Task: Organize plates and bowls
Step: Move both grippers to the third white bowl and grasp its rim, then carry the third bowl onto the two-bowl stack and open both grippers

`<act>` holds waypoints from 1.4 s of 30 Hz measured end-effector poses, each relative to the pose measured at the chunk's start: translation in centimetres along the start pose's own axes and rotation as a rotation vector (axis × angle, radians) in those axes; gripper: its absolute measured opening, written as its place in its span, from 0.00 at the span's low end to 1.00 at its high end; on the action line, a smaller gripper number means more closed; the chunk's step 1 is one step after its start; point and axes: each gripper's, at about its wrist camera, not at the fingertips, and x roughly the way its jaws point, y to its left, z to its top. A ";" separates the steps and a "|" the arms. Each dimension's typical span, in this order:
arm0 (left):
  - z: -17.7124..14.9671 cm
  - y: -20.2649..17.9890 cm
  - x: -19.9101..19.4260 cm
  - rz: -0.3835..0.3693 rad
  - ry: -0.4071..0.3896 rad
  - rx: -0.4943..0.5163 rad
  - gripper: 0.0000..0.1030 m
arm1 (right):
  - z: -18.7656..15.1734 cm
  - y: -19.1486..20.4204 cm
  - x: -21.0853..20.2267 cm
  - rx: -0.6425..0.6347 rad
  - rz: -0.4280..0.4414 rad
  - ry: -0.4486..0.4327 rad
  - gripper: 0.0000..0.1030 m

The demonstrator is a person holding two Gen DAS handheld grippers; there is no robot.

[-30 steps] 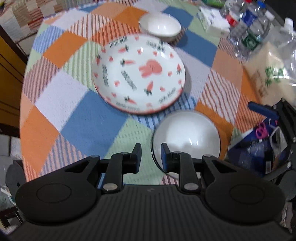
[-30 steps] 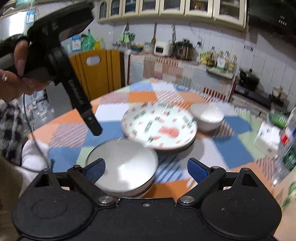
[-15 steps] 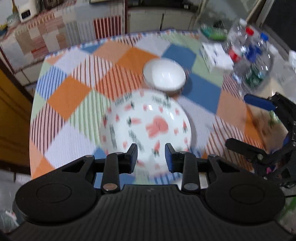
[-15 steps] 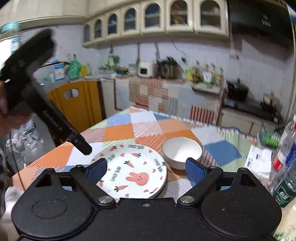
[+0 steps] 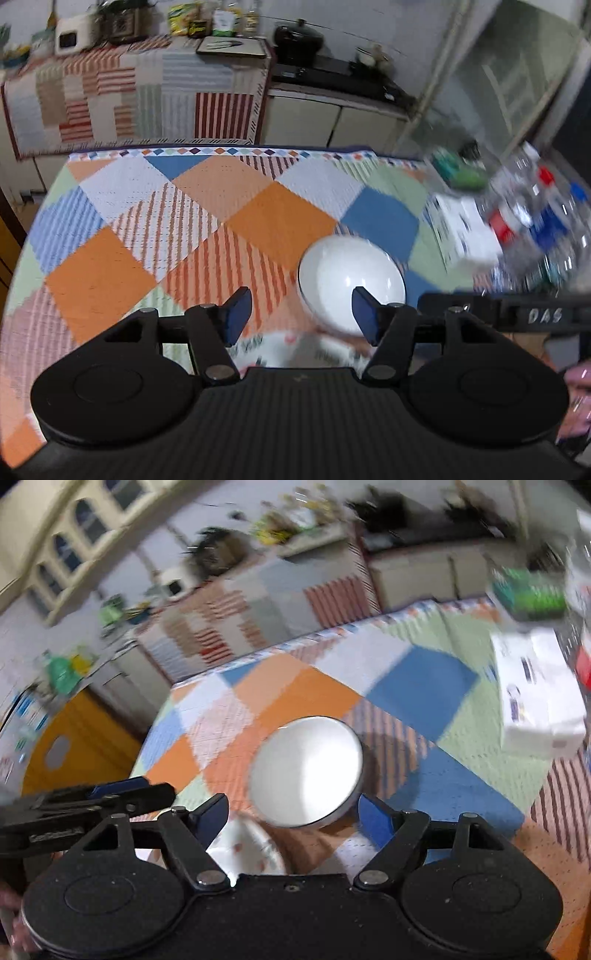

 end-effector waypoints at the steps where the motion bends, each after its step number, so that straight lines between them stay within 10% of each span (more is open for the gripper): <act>1: 0.3 0.2 0.8 0.002 -0.005 -0.024 0.57 | 0.2 -0.4 0.7 0.021 -0.009 0.007 0.80; 12: 0.7 0.0 7.9 0.047 0.083 -0.063 0.52 | 1.1 -4.1 7.8 0.206 -0.074 0.059 0.58; 23: -1.2 -3.2 10.7 0.088 0.189 0.056 0.14 | 0.4 -6.2 9.5 0.266 -0.041 0.027 0.09; 42: 0.1 -5.9 0.4 -0.006 0.203 0.053 0.14 | -0.4 -2.5 0.8 0.223 -0.029 0.124 0.10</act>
